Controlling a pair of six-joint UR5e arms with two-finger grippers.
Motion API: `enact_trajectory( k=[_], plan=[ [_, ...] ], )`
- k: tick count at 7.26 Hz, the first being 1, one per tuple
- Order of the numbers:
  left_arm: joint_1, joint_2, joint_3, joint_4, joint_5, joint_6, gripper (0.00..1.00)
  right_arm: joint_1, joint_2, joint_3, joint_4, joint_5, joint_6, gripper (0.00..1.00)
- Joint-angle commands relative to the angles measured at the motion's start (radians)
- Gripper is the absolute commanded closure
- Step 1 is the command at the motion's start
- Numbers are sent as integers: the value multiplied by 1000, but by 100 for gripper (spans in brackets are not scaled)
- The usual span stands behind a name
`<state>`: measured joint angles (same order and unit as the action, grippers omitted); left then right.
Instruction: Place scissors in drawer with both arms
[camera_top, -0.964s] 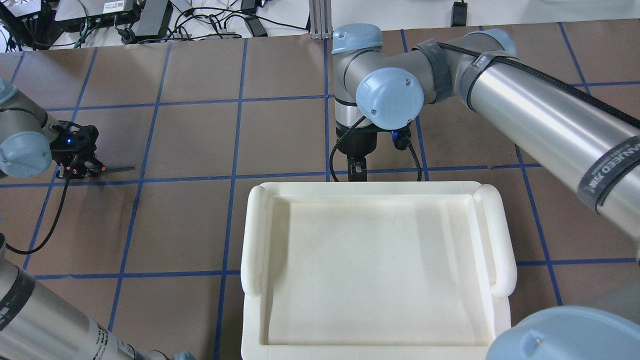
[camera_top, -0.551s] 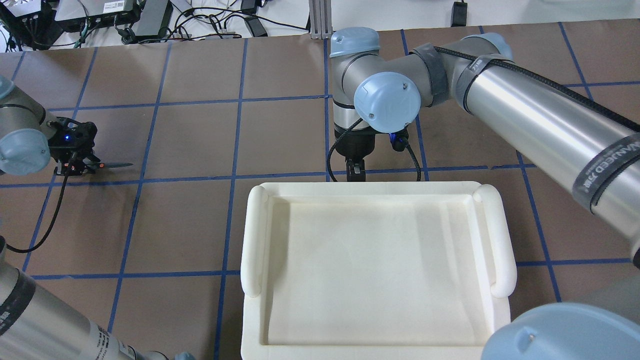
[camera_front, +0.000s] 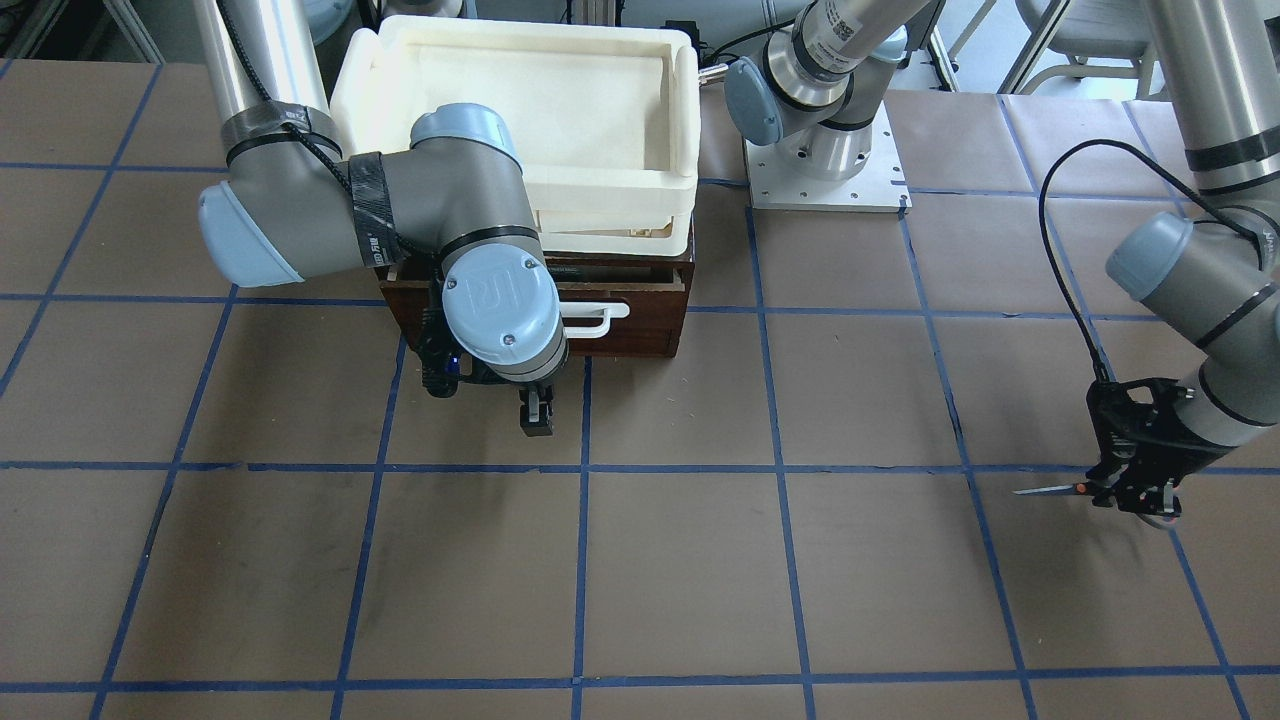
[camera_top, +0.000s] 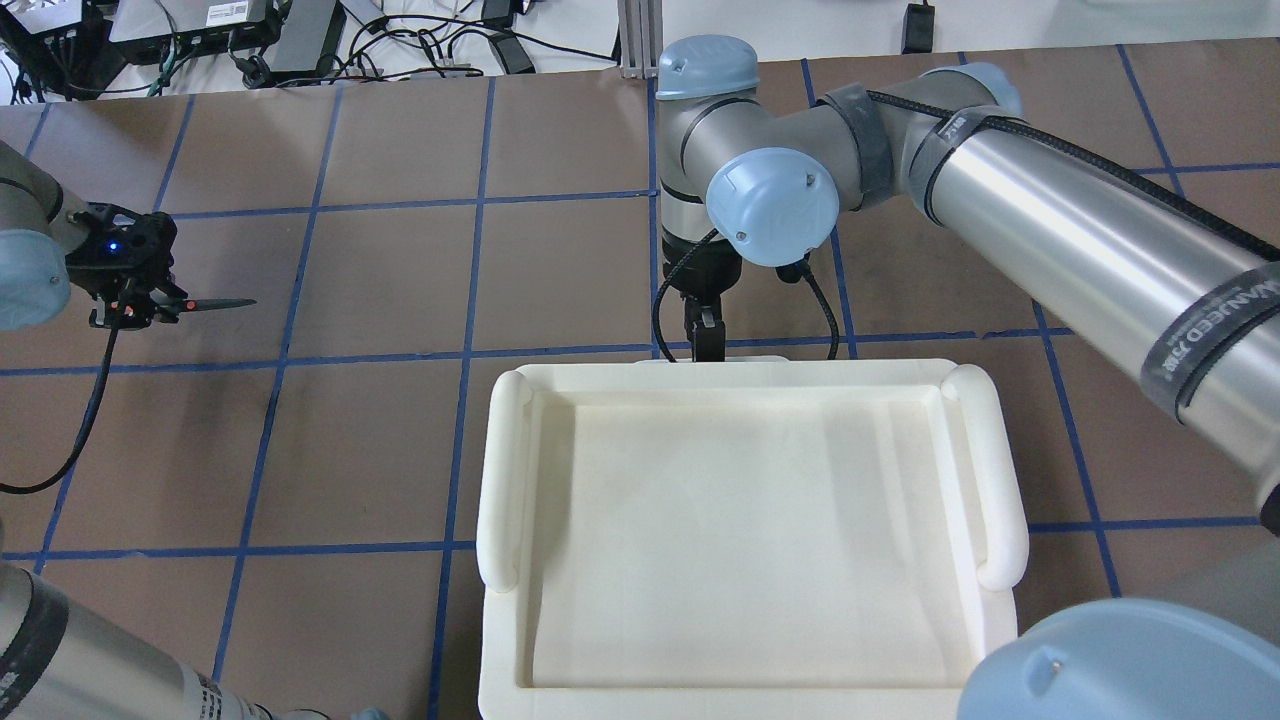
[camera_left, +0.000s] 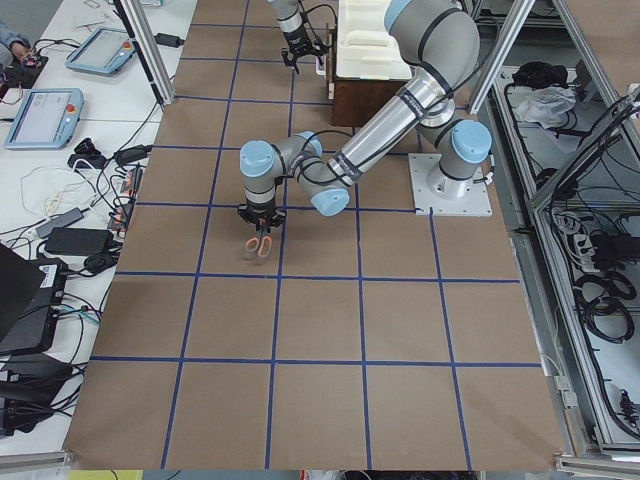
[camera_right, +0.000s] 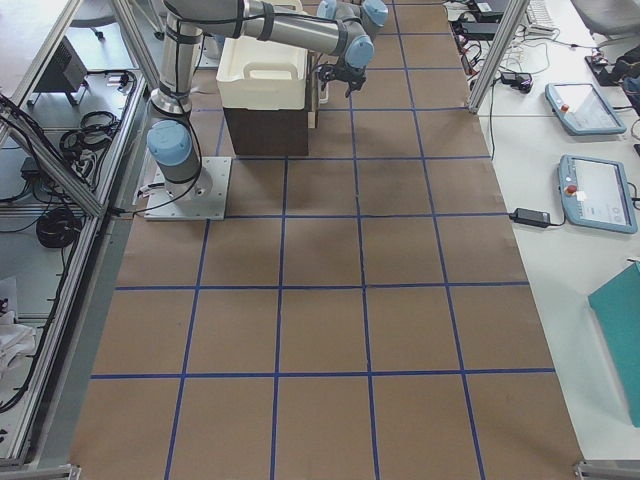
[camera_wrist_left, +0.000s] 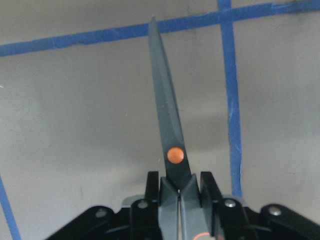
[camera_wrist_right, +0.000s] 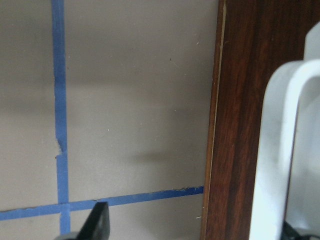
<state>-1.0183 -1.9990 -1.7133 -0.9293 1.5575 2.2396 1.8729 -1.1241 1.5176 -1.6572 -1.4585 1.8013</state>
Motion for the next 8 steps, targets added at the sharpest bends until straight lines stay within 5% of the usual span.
enact_trajectory(
  k=[1, 5, 8],
  plan=[
    [-38, 58, 21, -64, 2, -21, 100, -3, 3, -17, -30, -8, -28, 0],
    [-129, 176, 66, -254, 16, -115, 100, -11, 59, -94, -32, -8, -57, 0],
    [-286, 310, 132, -524, 42, -303, 100, -24, 70, -125, -32, -8, -88, 0]
  ],
)
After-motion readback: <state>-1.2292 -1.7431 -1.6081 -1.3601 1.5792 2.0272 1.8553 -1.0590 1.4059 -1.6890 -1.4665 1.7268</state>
